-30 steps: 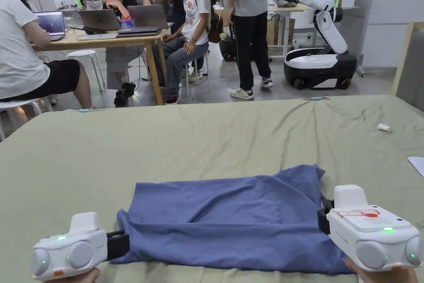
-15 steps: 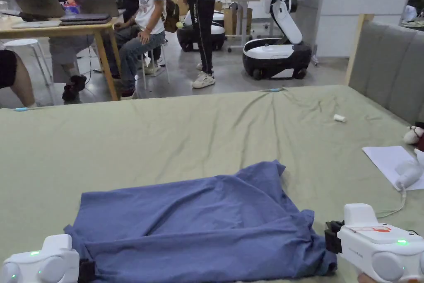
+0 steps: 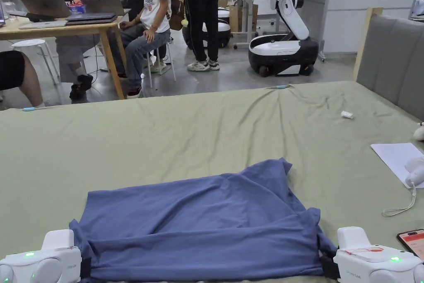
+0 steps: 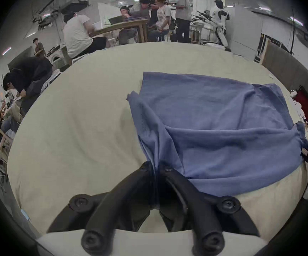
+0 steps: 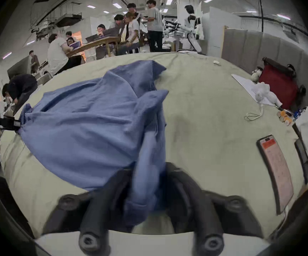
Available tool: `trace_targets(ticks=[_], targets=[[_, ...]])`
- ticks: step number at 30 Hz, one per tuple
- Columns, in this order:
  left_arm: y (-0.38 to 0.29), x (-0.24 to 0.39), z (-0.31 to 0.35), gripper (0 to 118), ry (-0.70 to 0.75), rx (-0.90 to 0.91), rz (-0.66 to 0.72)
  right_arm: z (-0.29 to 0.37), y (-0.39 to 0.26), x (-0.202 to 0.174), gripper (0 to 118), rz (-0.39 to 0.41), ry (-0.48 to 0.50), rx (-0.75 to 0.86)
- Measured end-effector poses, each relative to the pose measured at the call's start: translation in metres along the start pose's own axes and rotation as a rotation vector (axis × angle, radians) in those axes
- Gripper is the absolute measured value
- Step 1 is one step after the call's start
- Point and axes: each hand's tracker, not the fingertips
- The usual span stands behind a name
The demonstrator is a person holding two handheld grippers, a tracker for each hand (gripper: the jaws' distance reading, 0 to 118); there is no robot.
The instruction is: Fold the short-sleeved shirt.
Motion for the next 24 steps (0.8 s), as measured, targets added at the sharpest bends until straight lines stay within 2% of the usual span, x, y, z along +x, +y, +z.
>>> trace_targets(ticks=[1, 3, 6, 13, 16, 19, 24], targets=[[0.0, -0.001, 0.003, 4, -0.005, 0.009, 0.009, 0.005, 0.002, 0.0, 7, 0.013, -0.019, 0.018], [0.001, -0.006, 0.01, 4, -0.008, 0.032, 0.019, 0.019, 0.007, 0.001, 6, -0.013, 0.025, 0.024], [-0.001, -0.004, 0.033, 4, -0.004, 0.065, -0.009, 0.043, 0.015, -0.007, 6, 0.026, 0.003, 0.052], [-0.023, -0.024, 0.081, 4, 0.007, 0.092, -0.051, 0.095, 0.011, -0.017, 6, 0.032, 0.012, 0.048], [-0.044, -0.039, 0.101, 4, -0.032, 0.072, -0.005, 0.113, -0.004, -0.025, 6, 0.041, 0.013, 0.023], [-0.072, -0.046, 0.112, 4, -0.038, 0.046, 0.015, 0.116, -0.027, -0.034, 6, 0.085, 0.001, -0.019], [-0.101, -0.057, 0.11, 6, -0.093, 0.084, 0.135, 0.098, -0.049, -0.031, 7, 0.034, 0.009, -0.048]])
